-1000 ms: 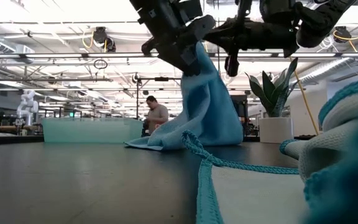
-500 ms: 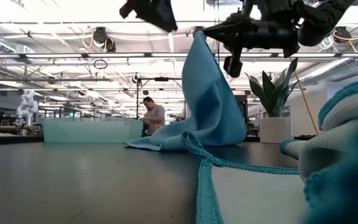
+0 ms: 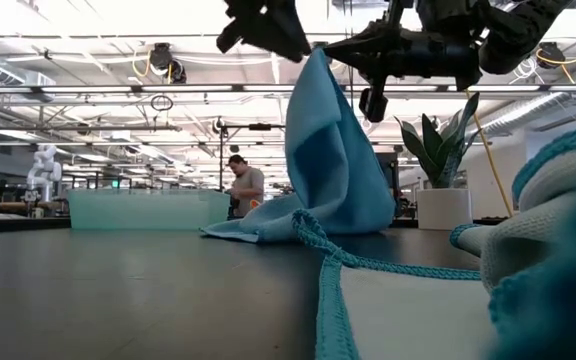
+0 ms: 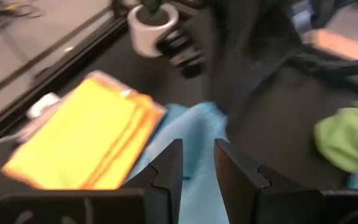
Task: Fold microfiber towels
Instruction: Fold the blue microfiber towel, then adjust the light blue microfiber towel
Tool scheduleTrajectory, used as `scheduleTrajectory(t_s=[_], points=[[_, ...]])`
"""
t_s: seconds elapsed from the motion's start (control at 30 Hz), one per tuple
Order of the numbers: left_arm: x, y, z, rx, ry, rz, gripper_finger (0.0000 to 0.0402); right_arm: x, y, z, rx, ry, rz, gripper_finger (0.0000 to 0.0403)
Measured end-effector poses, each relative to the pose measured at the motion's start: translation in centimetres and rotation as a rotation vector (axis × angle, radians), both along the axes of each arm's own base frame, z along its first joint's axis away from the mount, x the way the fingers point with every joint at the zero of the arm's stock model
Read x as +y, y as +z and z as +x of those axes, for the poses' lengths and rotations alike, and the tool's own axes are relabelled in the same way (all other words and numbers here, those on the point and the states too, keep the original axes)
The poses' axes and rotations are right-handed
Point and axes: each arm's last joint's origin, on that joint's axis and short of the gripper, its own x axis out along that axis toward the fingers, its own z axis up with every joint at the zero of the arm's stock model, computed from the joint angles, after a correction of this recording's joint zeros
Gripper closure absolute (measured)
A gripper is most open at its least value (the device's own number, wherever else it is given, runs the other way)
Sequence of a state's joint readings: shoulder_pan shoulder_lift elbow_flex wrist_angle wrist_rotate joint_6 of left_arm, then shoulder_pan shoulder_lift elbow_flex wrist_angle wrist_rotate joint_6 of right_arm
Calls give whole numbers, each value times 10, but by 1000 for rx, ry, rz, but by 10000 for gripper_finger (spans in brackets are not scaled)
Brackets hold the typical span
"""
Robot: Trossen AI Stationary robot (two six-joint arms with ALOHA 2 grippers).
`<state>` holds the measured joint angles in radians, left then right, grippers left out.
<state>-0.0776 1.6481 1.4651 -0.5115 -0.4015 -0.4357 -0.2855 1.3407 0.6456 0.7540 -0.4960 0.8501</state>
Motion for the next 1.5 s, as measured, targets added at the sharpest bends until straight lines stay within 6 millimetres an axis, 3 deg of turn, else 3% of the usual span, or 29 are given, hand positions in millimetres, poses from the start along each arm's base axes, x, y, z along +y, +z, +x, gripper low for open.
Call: scheduleTrajectory(t_s=[0.37, 0.7, 0.87, 0.97, 1.07, 1.23, 1.5], points=[[9, 4, 4, -45, -69, -56, 309, 0, 0, 0, -5, 2, -3, 403], [9, -16, 19, -8, -72, -53, 309, 0, 11, 0, -112, -3, -16, 403], [11, -17, 22, -17, -79, 4, 310, 2, 14, 0, -135, 9, -13, 403], [12, -15, 21, -24, -49, 20, 334, 3, 12, 0, -121, 15, -8, 403], [11, -10, 16, -14, -57, 26, 388, 3, 12, 0, -121, 16, -10, 403], [1, -1, 4, -4, -47, 0, 397, 4, 14, 0, -153, 18, -65, 403], [-14, 46, -51, -49, -7, -10, 399, 6, 2, -3, -41, 63, -235, 403]])
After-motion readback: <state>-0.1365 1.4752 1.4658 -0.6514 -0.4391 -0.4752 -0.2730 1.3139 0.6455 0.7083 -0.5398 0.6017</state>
